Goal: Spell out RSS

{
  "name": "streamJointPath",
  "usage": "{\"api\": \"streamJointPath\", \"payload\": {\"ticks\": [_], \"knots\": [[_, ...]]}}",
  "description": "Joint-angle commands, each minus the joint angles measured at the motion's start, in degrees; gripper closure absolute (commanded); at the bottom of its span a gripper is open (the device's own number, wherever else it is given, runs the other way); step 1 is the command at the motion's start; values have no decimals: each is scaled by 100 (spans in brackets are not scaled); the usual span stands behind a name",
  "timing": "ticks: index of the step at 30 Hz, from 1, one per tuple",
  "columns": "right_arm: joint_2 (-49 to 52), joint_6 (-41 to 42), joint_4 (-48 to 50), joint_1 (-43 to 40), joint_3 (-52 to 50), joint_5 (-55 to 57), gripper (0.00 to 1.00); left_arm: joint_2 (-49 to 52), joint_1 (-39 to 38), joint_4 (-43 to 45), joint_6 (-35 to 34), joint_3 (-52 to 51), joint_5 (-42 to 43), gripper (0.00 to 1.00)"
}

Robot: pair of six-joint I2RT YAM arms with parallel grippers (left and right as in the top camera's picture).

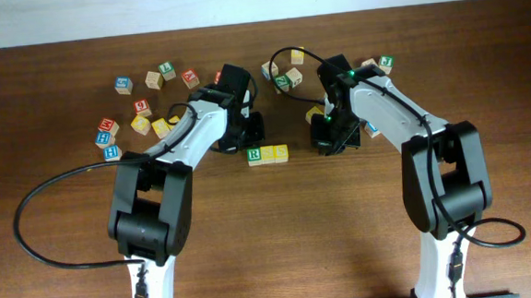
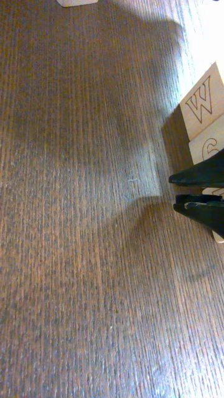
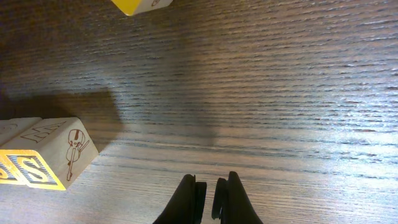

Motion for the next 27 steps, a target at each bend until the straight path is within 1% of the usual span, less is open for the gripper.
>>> {"api": "streamJointPath", "payload": {"ticks": [1,6,10,15,22,27], "knots": [[31,-20,0,24,103,-7,96,35,57,9,-48,127,63,100],[31,-22,2,24,101,-4,96,35,411,-413,-50,533,-2,100],[37,-20,74,37,70,-7,96,35,774,-925,-50,581,-37,100],[90,28,354,184,-118,-13,96,35,774,-1668,-46,562,-42,100],[107,55,579,378,-120,-33,96,35,643,-1687,-52,407,-39,100],[107,247,828,479,-125,-33,96,35,592,-1526,-55,407,-37,100]]}}
